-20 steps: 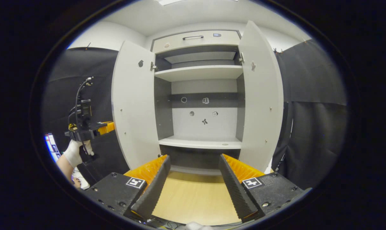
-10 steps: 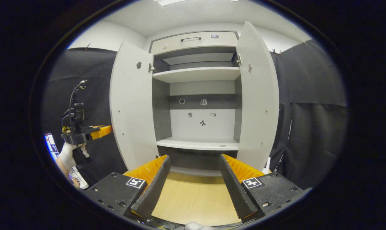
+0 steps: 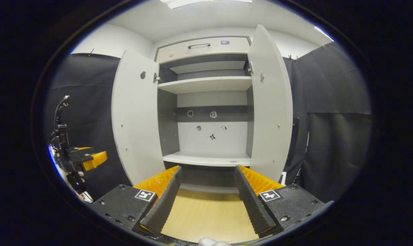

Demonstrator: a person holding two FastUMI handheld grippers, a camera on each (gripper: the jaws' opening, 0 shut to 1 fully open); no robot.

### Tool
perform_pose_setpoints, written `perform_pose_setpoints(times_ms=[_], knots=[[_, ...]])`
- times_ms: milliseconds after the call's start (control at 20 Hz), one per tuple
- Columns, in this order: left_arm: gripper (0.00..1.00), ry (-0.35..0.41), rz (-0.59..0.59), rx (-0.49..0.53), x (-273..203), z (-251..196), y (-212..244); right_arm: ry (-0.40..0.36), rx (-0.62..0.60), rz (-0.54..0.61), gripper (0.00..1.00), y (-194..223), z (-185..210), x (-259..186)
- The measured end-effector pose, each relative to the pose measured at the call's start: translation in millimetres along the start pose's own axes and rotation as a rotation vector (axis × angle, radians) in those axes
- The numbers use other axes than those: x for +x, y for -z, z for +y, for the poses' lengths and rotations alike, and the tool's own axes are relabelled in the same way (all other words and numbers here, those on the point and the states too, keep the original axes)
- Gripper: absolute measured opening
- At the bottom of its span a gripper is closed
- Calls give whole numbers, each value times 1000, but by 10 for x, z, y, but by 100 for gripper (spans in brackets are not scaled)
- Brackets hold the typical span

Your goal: Open the right door of the double-door shoe cabinet with the right hand, and open the left door with the left hand.

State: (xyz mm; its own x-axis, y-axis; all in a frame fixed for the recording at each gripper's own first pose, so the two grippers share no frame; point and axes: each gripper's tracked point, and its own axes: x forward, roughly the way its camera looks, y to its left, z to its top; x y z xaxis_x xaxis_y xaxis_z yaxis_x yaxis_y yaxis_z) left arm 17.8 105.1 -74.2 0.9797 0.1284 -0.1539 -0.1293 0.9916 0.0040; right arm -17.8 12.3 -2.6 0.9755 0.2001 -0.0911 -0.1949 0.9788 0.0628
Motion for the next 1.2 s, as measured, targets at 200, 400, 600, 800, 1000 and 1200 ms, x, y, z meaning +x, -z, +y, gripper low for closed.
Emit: perform_pose_setpoints(times_ms=[200,400,600,800,1000,1200], knots=[[97,38,-49,8,-93,-321,-330,23,-2,-32,96,-148,-125,-12],[96,79,-98,9,-155,-697,-574,58,-7,-67,96,-305,-276,-31],[96,136,-129,30,-189,-1076,-731,100,-12,-96,94,-390,-439,-87],[96,193,-134,18,-272,-1399,-724,139,2,-94,94,-331,-562,-149],[96,219,-92,1,-380,-1568,-477,154,-5,-65,95,-176,-622,-217],[96,198,-68,-19,-382,-1502,-386,161,-9,-42,96,-80,-647,-230]])
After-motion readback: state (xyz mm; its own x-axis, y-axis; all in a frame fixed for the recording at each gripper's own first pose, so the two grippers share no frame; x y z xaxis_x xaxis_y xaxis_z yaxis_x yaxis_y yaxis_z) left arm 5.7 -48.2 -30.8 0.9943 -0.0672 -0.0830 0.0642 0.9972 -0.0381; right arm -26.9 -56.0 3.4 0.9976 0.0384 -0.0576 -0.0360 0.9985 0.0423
